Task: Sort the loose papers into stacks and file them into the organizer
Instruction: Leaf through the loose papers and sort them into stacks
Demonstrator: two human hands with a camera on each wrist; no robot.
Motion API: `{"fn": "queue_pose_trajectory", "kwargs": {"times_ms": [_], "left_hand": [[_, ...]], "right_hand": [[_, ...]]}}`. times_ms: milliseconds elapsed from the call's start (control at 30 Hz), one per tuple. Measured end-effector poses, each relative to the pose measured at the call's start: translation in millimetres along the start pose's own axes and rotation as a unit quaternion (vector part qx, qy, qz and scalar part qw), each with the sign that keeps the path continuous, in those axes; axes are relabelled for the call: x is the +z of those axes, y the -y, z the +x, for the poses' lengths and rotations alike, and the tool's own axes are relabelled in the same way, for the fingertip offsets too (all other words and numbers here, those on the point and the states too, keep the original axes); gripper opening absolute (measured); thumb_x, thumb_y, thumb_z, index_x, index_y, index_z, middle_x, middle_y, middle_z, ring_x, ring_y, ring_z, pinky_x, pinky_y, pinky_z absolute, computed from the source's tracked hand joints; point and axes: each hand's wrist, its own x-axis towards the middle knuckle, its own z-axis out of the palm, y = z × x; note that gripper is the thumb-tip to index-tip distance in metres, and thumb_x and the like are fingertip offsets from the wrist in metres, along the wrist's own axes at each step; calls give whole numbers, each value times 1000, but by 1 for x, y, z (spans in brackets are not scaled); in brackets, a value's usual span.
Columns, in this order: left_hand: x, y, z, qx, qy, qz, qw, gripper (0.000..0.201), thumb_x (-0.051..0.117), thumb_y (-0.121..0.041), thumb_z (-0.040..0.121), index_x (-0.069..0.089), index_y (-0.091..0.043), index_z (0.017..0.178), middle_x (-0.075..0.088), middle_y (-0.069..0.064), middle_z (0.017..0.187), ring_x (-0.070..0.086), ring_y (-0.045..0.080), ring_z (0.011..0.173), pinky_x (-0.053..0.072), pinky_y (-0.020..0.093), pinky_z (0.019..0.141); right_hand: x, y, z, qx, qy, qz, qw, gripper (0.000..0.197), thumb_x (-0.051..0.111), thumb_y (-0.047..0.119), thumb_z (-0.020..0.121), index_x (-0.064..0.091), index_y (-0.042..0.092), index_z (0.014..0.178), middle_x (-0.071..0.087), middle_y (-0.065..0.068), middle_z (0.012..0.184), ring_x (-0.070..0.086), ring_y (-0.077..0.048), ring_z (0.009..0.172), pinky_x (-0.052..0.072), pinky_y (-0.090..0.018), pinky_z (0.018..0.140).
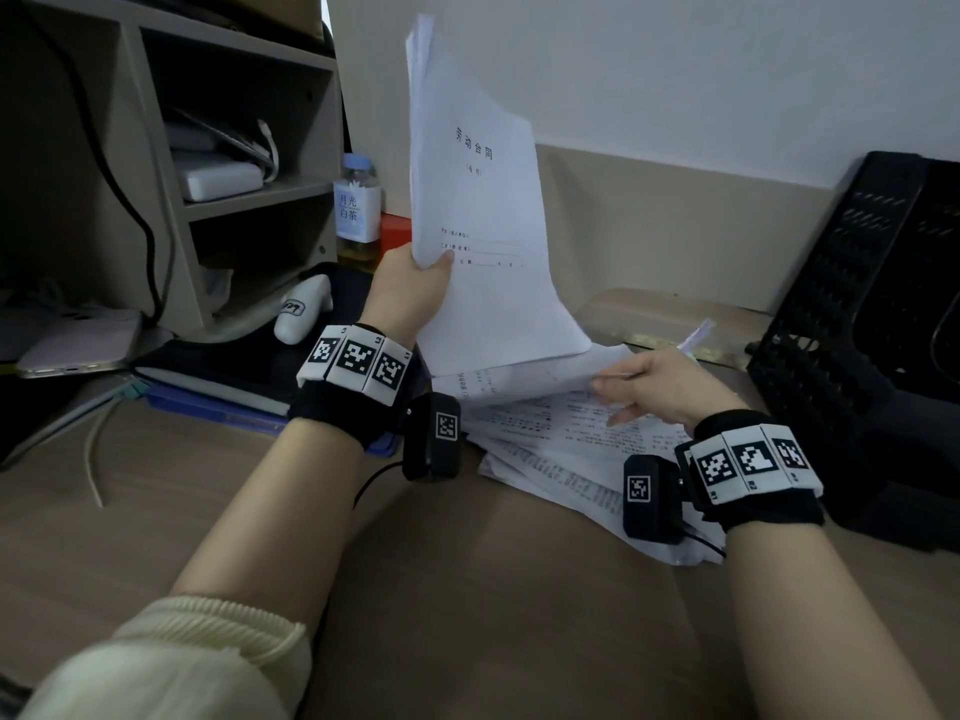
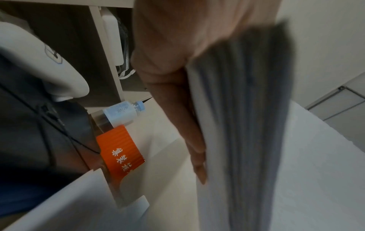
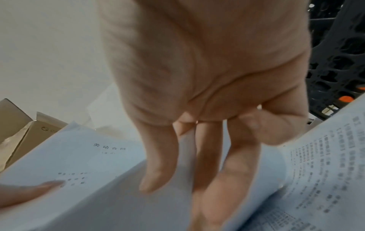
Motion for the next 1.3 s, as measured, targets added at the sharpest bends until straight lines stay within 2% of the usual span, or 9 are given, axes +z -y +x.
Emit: {"fn": "queue_pose_trajectory", "kwargs": {"times_ms": [100, 167, 333, 500, 600, 733, 933, 1233, 1300], "left_hand": [[2, -4, -2, -18, 7, -62, 998, 33, 58, -17, 96, 60, -8, 128, 67, 4, 119, 65, 25, 108, 53, 42, 95], [3, -7, -3, -11, 1, -98, 995, 33, 58, -15, 96, 60, -8, 128, 66, 6, 124, 64, 25, 109, 53, 43, 96], [2, -13, -4, 11, -19, -102, 995, 30, 58, -16, 96, 62, -8, 124, 68, 4, 119, 65, 22, 106, 54, 40, 94], [-1, -12, -1, 43, -42, -43, 997, 27, 55, -19, 97, 64, -7, 119, 66, 0, 106, 65, 23, 105, 54, 38, 92], [-2, -9, 1, 56, -62, 21, 996, 26, 54, -23, 97, 65, -8, 116, 66, -1, 104, 65, 23, 102, 54, 36, 89], [-1, -6, 1, 52, -67, 75, 994, 30, 53, -26, 97, 64, -8, 119, 68, 6, 115, 63, 25, 106, 52, 40, 95], [8, 0, -5, 18, -10, 67, 998, 34, 51, -23, 98, 60, -7, 127, 65, 7, 124, 61, 27, 113, 48, 44, 101], [21, -2, -14, 27, 33, 75, 996, 35, 49, -29, 99, 62, -7, 121, 67, 7, 116, 63, 27, 107, 51, 41, 96], [23, -3, -16, 44, 36, 73, 996, 28, 48, -27, 100, 64, -6, 110, 67, 6, 106, 64, 27, 103, 53, 36, 89]], "right_hand": [[-2, -4, 0, 29, -21, -15, 999, 18, 63, 28, 91, 64, 10, 92, 72, -9, 75, 64, -6, 44, 37, -7, 36], [-2, -7, 2, 45, -34, -10, 998, 26, 61, 31, 93, 61, 5, 98, 71, -7, 63, 62, -6, 40, 42, -11, 41], [-4, -13, 12, 64, -103, -23, 992, 39, 53, 31, 97, 54, -2, 118, 71, -16, 67, 52, -4, 31, 43, -24, 55], [-7, -20, 21, 76, -213, 11, 974, 28, 47, 21, 90, 60, -2, 82, 64, -6, 45, 44, -10, 29, 42, -26, 55], [-7, -20, 22, 58, -267, 63, 960, 26, 46, 21, 89, 59, 2, 76, 61, -2, 40, 45, -10, 30, 39, -26, 52], [-5, -11, 20, 15, -305, 117, 945, 29, 42, 21, 91, 55, 10, 67, 60, 0, 39, 47, -15, 38, 45, -29, 58], [7, 10, 11, -40, -281, 165, 945, 33, 41, 20, 95, 47, 11, 64, 58, -4, 38, 39, -10, 27, 30, -23, 43], [44, 41, -7, -132, -159, 170, 964, 41, 41, 26, 102, 52, 7, 68, 64, -9, 50, 45, -11, 30, 40, -17, 40], [51, 46, -11, -139, -127, 166, 968, 39, 41, 29, 102, 52, 7, 73, 67, -9, 54, 44, -13, 31, 38, -17, 39]]}}
